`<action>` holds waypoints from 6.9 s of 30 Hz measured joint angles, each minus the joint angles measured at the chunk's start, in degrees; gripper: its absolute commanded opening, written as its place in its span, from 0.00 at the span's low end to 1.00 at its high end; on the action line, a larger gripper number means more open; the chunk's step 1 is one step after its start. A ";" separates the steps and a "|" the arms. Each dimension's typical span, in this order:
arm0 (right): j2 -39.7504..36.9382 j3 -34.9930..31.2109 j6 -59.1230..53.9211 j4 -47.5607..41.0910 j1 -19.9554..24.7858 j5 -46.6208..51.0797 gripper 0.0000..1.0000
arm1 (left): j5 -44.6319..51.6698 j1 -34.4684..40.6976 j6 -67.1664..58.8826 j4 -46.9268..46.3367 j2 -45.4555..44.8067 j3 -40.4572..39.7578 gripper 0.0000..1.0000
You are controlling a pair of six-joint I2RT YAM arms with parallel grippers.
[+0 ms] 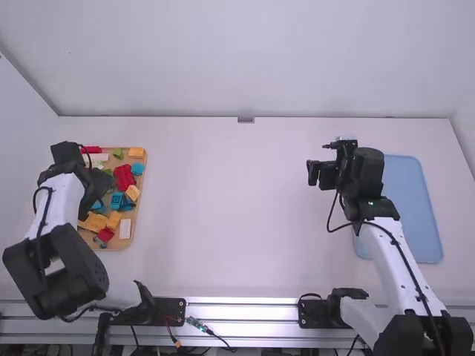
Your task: Assemble lego blocks to make yellow taxi
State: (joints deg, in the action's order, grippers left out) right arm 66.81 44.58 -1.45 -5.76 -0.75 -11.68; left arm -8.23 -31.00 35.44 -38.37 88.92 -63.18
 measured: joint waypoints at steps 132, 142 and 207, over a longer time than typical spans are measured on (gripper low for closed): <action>-7.37 0.26 -0.33 -7.21 2.27 -1.70 0.99 | 19.47 63.91 -83.25 26.67 16.52 8.83 0.99; -7.37 0.26 -0.15 -7.21 2.05 -1.73 0.99 | 14.71 60.72 -80.00 11.15 11.56 -0.02 0.99; -7.37 0.26 -0.31 -5.42 0.76 -1.90 0.99 | 6.03 16.00 -17.18 -26.69 46.93 -67.06 0.99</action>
State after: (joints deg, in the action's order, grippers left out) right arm 59.44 44.84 -1.76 -11.18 0.01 -13.58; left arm -2.20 -15.00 18.26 -65.06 135.85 -130.23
